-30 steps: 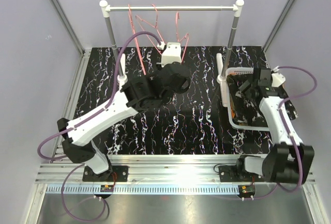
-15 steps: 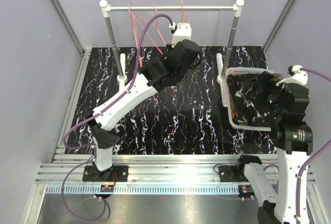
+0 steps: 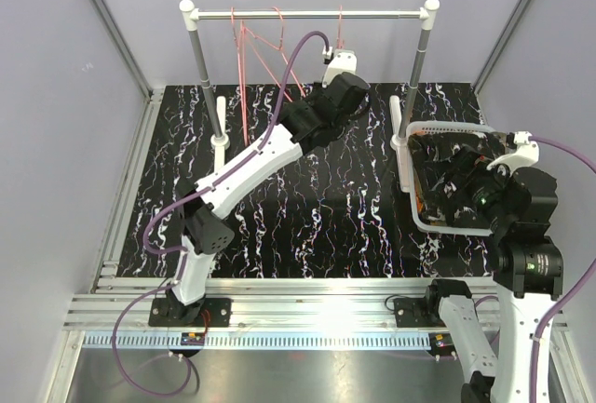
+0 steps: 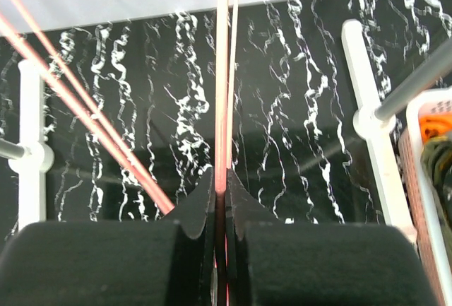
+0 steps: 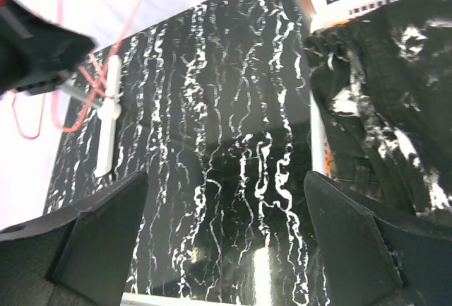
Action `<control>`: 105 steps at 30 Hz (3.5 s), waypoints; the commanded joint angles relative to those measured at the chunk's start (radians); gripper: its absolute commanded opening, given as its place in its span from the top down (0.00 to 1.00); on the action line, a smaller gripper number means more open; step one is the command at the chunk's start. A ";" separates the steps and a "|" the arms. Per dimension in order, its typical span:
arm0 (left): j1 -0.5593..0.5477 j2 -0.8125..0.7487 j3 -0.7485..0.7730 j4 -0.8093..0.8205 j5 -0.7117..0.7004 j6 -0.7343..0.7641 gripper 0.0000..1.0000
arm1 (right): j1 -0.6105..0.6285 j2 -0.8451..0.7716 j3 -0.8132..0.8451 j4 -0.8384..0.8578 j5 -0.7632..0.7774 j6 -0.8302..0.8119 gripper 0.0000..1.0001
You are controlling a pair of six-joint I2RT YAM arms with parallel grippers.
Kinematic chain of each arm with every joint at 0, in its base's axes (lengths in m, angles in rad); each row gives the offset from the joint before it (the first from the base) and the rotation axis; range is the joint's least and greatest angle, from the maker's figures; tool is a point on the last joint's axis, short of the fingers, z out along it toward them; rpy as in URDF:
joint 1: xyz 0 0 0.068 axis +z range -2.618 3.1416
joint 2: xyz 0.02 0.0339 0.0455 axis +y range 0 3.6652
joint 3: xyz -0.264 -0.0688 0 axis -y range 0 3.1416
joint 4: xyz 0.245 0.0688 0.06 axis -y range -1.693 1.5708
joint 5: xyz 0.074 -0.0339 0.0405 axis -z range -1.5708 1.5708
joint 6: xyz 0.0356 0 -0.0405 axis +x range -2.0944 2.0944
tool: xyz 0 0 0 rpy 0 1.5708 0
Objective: Remove the trousers from the hanger
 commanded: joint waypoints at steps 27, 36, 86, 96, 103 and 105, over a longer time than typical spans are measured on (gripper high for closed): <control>-0.156 -0.627 -0.531 0.057 -0.052 -0.070 0.01 | 0.132 -0.084 0.171 -0.231 0.163 -0.202 0.00; -0.143 -1.049 -0.965 -0.109 -0.268 -0.210 0.01 | 0.204 -0.206 0.168 -0.291 0.308 -0.218 0.01; 0.303 -1.821 -1.415 -0.064 0.037 -0.087 0.01 | 0.296 -0.246 0.137 -0.314 0.512 -0.253 0.01; 0.320 -1.813 -1.423 -0.050 0.062 -0.069 0.01 | 0.297 -0.247 0.134 -0.323 0.509 -0.254 0.01; 0.328 -1.821 -1.426 -0.046 0.066 -0.067 0.01 | 0.296 -0.247 0.134 -0.326 0.509 -0.244 0.01; 0.329 -1.819 -1.426 -0.046 0.066 -0.067 0.01 | 0.296 -0.247 0.134 -0.327 0.509 -0.247 0.01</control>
